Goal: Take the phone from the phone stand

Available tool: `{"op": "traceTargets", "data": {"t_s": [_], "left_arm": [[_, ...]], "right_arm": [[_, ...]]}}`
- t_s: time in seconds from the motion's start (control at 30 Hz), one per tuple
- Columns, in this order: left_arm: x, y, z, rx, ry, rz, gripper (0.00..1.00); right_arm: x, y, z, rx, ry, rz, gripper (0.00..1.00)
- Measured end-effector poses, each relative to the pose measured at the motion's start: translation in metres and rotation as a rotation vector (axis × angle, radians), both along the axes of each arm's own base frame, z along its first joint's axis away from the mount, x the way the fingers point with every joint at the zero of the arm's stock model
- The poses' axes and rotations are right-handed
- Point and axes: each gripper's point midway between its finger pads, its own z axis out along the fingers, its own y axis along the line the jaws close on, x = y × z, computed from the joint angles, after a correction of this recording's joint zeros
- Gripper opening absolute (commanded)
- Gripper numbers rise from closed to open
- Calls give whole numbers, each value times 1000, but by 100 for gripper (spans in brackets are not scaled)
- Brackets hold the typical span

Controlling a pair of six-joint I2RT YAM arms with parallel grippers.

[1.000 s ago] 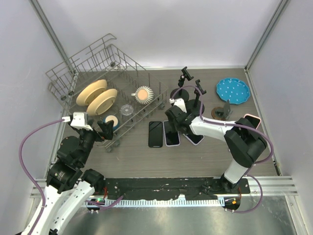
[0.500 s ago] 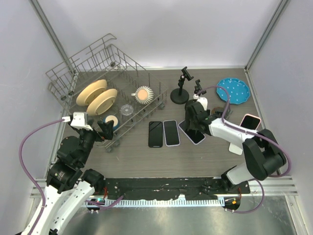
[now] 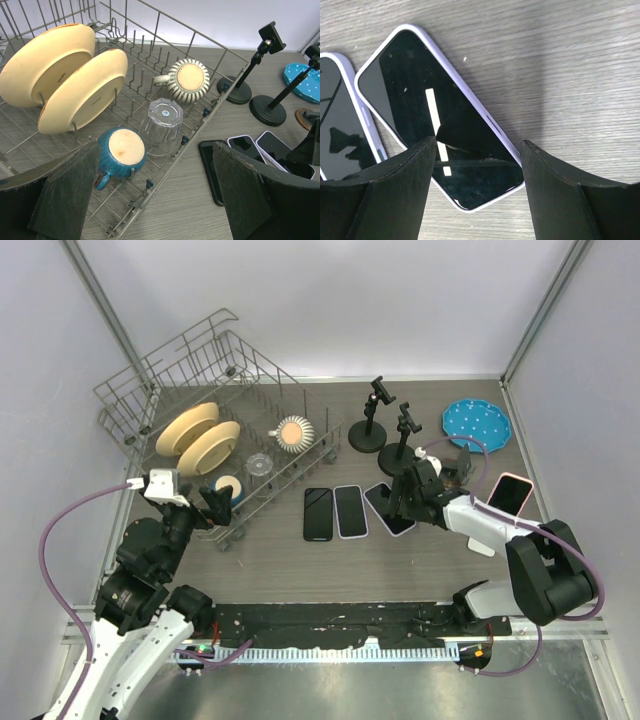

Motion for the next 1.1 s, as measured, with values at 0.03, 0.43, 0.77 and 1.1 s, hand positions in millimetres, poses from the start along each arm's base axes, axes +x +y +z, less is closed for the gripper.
{"op": "traceTargets", "data": {"t_s": [0.03,0.43,0.77,1.1], "left_arm": [[0,0,0,0,0,0,99],[0,0,0,1,2,-2,99],[0,-2,-1,1,3,-9,99],[0,-3,-1,1,3,-15,99]], "right_arm": [[-1,2,0,10,5,6,73],[-28,49,6,185,63,159,73],[-10,41,17,128,-7,121,73],[-6,52,0,145,37,153,71]]}}
